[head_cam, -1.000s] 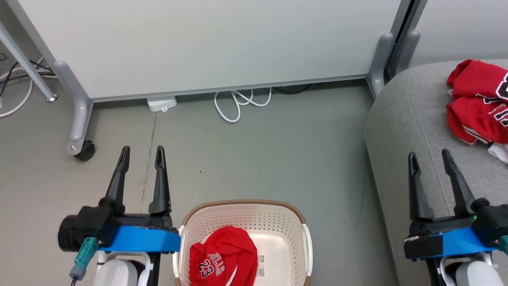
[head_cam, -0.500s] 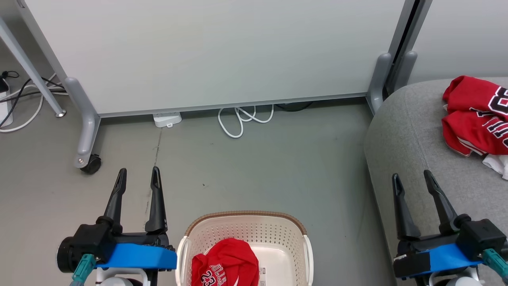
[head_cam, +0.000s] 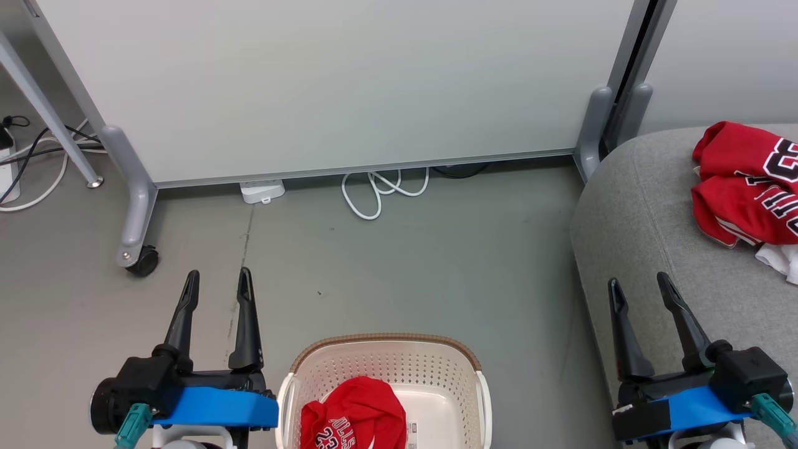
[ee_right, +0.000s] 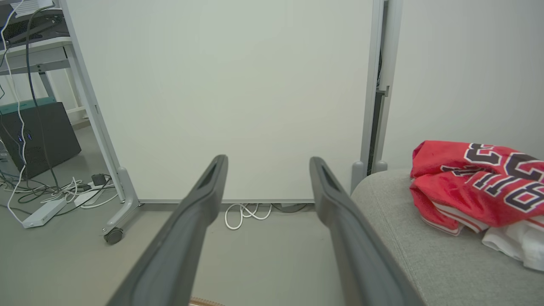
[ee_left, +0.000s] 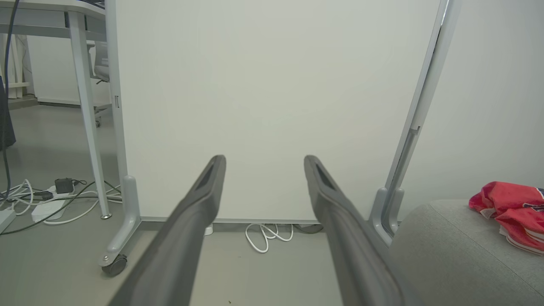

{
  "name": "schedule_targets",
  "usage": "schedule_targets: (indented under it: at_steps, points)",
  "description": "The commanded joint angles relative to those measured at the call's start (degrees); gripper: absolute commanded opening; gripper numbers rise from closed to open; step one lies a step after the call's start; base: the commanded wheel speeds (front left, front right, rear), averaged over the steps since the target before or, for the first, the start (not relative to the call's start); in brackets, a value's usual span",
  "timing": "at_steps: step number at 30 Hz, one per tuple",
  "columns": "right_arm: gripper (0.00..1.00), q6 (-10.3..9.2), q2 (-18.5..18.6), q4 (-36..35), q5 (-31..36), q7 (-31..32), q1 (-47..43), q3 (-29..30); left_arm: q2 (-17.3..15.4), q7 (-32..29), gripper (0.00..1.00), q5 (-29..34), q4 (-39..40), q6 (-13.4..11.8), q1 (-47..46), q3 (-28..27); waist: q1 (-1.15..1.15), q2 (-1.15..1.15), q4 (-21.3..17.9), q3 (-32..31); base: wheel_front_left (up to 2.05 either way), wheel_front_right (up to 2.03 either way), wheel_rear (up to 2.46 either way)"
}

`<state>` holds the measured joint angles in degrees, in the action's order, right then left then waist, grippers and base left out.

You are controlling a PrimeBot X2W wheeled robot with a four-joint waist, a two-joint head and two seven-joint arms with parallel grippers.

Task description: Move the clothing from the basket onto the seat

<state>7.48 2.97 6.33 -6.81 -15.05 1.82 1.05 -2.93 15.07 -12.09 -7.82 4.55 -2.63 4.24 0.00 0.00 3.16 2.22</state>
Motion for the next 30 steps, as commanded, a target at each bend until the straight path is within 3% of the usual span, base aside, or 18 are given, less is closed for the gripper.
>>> schedule_targets:
  at_steps: [1,7,17,24,30]
  points:
    - [1.0,0.03,-0.14,0.04,-0.59,-0.2,-0.6,-0.1,0.06,0.15,1.0,0.01,0.03,-0.15,0.36,-0.02,0.0,0.0,0.01,-0.02,0.0,0.0,0.0]
    - [1.0,0.03,-0.14,-0.09,-0.54,-0.2,-0.42,-0.33,0.06,0.15,1.0,0.22,-0.16,-0.1,0.33,-0.07,0.0,0.0,-0.07,0.1,0.0,0.0,0.0]
    - [1.0,0.03,-0.14,-0.9,-0.75,-0.2,1.74,-0.74,0.06,0.15,1.0,2.66,-5.89,2.14,-4.08,3.21,0.0,0.0,-0.79,2.75,0.0,0.0,0.0]
    - [1.0,0.03,-0.14,-2.51,-0.66,-0.2,4.54,-0.76,-1.03,0.15,1.0,4.75,-15.17,3.01,-12.95,9.68,0.0,0.0,-1.2,9.58,0.0,0.0,0.0]
    - [1.0,0.03,-0.13,-4.01,-0.18,-0.2,9.22,-1.3,-3.95,0.15,1.0,3.4,-22.25,2.87,-21.8,18.88,0.0,0.0,-2.79,17.94,0.0,0.0,0.0]
